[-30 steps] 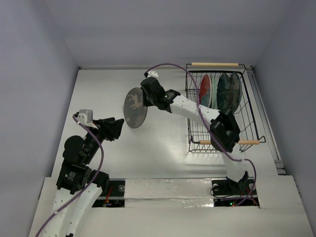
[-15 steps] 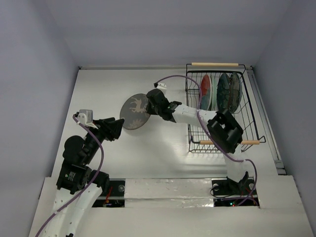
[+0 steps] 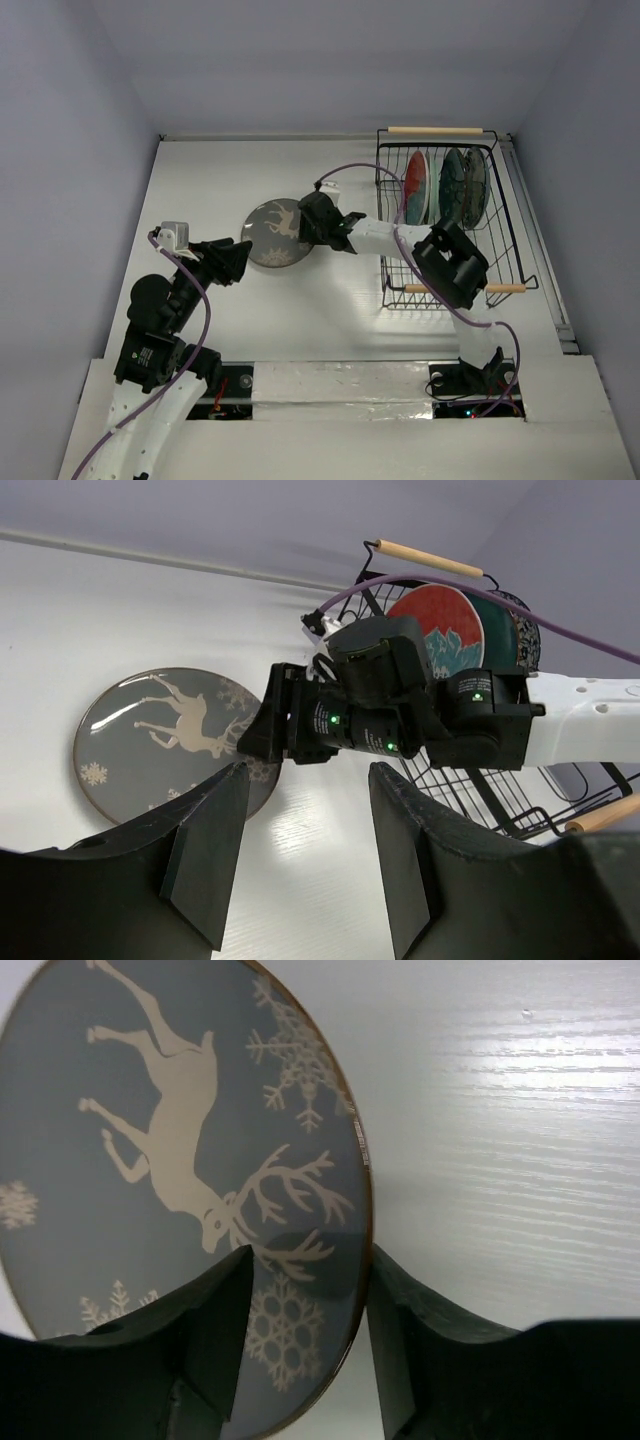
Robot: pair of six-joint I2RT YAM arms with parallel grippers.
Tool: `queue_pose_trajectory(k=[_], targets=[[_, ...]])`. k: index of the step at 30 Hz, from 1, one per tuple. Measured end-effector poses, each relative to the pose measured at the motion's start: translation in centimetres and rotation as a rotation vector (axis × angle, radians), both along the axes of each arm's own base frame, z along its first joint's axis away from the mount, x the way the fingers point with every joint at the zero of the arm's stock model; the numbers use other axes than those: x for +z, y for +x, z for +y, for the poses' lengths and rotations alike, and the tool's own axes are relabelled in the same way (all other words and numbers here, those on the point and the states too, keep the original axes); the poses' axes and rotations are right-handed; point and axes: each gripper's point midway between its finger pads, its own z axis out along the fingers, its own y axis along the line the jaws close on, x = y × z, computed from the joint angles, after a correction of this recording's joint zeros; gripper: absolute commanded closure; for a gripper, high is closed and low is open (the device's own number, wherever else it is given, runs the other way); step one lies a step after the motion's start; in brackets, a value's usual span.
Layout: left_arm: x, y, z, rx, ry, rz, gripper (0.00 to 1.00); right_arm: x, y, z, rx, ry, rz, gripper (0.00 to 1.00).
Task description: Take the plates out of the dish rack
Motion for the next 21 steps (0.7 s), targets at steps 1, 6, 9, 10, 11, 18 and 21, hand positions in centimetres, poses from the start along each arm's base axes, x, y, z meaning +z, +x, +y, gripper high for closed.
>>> queue_pose_trajectory(k=[1,6,9,10,11,18,21], targets=[[0.0,0.0,0.0,0.0,0.0,0.0,0.52,-0.3,-0.1,-0.1,0.0,-0.009,0.007,0.44],[0.0,0.0,0.0,0.0,0.0,0.0,0.52,-0.8,-0.4,-0.6,0.009,-0.041,0.016,0.3],[0.0,0.0,0.0,0.0,0.0,0.0,0.52,-0.3,-0.4,-0.7,0.017,-0.048,0.005,0.25],[0.0,0.0,0.0,0.0,0.0,0.0,0.53,0.1,-0.4,-0.8,0.019,-0.05,0.001,0.24],[0.0,0.0,0.0,0.0,0.0,0.0,0.52,0.7,-0.5,-0.9,0.023,-0.05,-0.005,0.22],[0.0,0.0,0.0,0.0,0.0,-0.001,0.52,13.2,-1.4,-3.4,0.022,0.039,-0.189,0.96],[0.0,0.0,0.0,0.0,0.0,-0.001,0.52,21.3,-2.2,-6.0,-0.025,0.108,-0.333,1.0]])
